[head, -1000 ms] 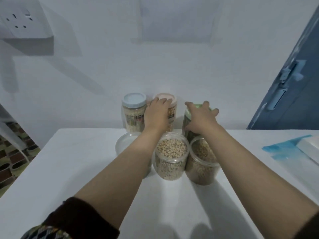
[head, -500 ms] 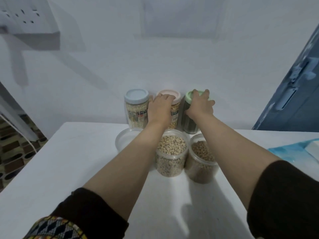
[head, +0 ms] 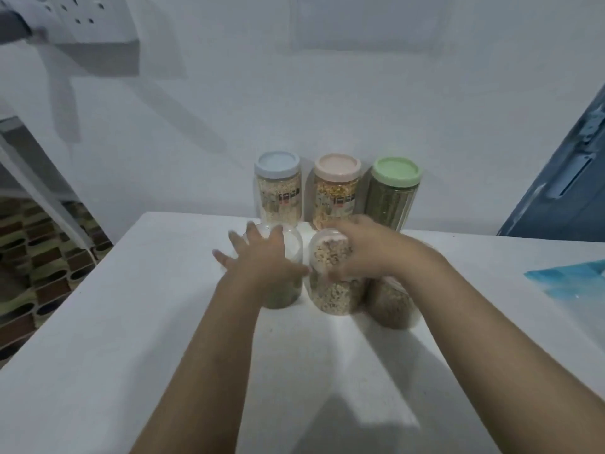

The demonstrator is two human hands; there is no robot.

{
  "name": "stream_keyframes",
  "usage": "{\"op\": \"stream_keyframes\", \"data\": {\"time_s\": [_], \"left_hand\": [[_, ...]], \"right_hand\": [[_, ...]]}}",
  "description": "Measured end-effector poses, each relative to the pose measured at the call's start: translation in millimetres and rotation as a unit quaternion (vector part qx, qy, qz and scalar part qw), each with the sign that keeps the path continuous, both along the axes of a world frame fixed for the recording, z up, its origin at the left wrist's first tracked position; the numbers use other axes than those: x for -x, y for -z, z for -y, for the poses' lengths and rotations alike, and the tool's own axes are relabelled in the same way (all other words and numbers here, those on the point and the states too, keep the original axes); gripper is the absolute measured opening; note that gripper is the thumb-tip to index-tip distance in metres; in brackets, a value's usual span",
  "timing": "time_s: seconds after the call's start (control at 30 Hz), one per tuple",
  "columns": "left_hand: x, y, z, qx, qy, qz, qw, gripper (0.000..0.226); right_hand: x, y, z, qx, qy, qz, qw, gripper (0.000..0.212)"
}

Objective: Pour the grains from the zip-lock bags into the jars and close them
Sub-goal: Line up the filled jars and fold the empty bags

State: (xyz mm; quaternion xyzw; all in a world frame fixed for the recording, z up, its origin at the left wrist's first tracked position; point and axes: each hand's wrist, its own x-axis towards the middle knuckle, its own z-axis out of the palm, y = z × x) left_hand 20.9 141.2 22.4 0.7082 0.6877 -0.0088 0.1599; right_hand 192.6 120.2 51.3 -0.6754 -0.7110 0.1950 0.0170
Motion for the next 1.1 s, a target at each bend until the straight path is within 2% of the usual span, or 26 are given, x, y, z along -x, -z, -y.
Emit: {"op": "stream_keyframes", "data": {"time_s": [0.07,0.17,0.37,0.53,0.6,0.7,0.73,0.8,0.83,0.9,1.0,1.1], "left_hand": [[9,16,-2,0.002,0.033,-0.013,0.999,0.089],[14,29,-23,-0.081,0.064,0.044,0.994,0.084],[18,30,-54,-0.126,0.074,0.105,0.984,0.077],[15,31,-56,-0.115,0.069,0.04,0.99,0.08],[8,36,-48,-0.159,0.06,0.026,0.985,0.08],[-13,43,-28,-0.267,0.083,0.09,0.956,0.072],[-23,45,-21,-0.288,0.102,0.111,0.946,0.07],[-43,49,-11,-0.301,0.149,0.131,0.933,0.064],[-50,53,-9,-0.298,0.167,0.127,0.931,0.061],[-60,62,-12,-0.285,0.176,0.119,0.935,0.054],[-63,67,-17,-0.318,0.159,0.161,0.921,0.048],[-68,62,-19,-0.321,0.148,0.147,0.924,0.049]], "right_hand": [[8,7,6,0.022,-0.01,0.056,0.998,0.094],[19,13,-4,-0.026,0.009,0.062,0.998,0.09],[27,23,-36,-0.093,0.066,0.013,0.993,0.07],[27,29,-42,-0.106,0.088,0.015,0.99,0.072],[25,29,-33,-0.117,0.102,0.018,0.988,0.08],[4,21,-4,-0.147,0.163,0.017,0.975,0.072],[-7,21,7,-0.13,0.184,0.026,0.974,0.069],[-26,25,28,-0.037,0.209,0.045,0.976,0.068],[-31,30,34,0.009,0.211,0.045,0.977,0.072],[-35,38,35,0.036,0.206,0.027,0.977,0.078],[-35,43,22,-0.012,0.197,0.009,0.98,0.078],[-43,51,4,-0.092,0.193,-0.017,0.977,0.071]]}}
